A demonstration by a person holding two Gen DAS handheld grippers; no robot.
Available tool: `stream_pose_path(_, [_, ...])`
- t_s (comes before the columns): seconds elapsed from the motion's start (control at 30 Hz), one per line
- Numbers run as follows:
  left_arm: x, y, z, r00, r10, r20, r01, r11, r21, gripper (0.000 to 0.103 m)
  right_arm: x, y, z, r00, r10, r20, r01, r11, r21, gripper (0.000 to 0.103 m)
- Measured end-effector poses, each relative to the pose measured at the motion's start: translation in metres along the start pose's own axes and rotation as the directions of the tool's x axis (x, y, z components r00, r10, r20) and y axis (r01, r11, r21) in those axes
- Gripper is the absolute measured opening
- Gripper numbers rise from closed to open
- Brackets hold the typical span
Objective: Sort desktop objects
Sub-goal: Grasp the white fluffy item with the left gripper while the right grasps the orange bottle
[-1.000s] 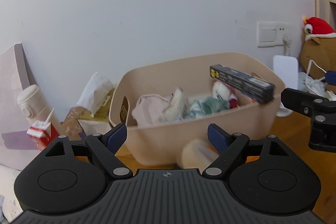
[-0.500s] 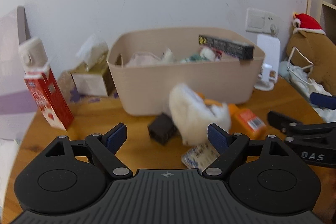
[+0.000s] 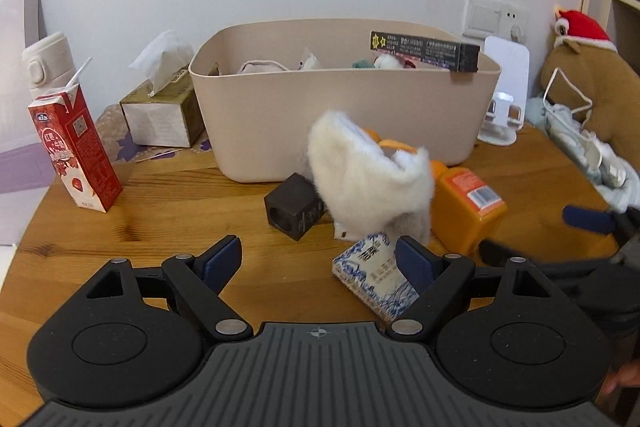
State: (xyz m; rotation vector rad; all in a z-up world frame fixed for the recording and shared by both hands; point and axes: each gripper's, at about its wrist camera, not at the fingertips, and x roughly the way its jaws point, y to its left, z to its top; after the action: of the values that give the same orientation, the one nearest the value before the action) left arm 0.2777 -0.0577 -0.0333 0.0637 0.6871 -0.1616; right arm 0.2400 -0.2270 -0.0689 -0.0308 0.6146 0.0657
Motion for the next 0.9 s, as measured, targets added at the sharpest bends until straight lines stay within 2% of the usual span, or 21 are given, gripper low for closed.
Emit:
stream_pose_path(0.3, [0.01,-0.013,0.009,0.999,-0.035,0.004,0.035,0.999,0.004,0.086,0.013,0.01,0.002,1.0,0.016,-0.007,-0.017,0.999,-0.037,0.103])
stream_pose_path(0.53, [0.029,-0.017,0.015,1.0,-0.021,0.01,0.022,0.999,-0.03,0.086,0.029,0.014,0.006,1.0,0.021,0.001,-0.021,0.998,-0.058,0.102])
stream_pose_path(0.73, [0.045,-0.014,0.019,0.999,-0.054,0.001,0.054,0.996,-0.065,0.086,0.04,0.018,0.009,0.999,0.033,-0.01,-0.033,0.997,-0.063,0.095])
stream_pose_path(0.9, [0.056,-0.014,0.022,0.997,-0.08,0.006,0.081,0.991,-0.103,0.086,0.042,0.01,0.009,0.998,0.065,-0.021,-0.065,0.998,-0.015,0.091])
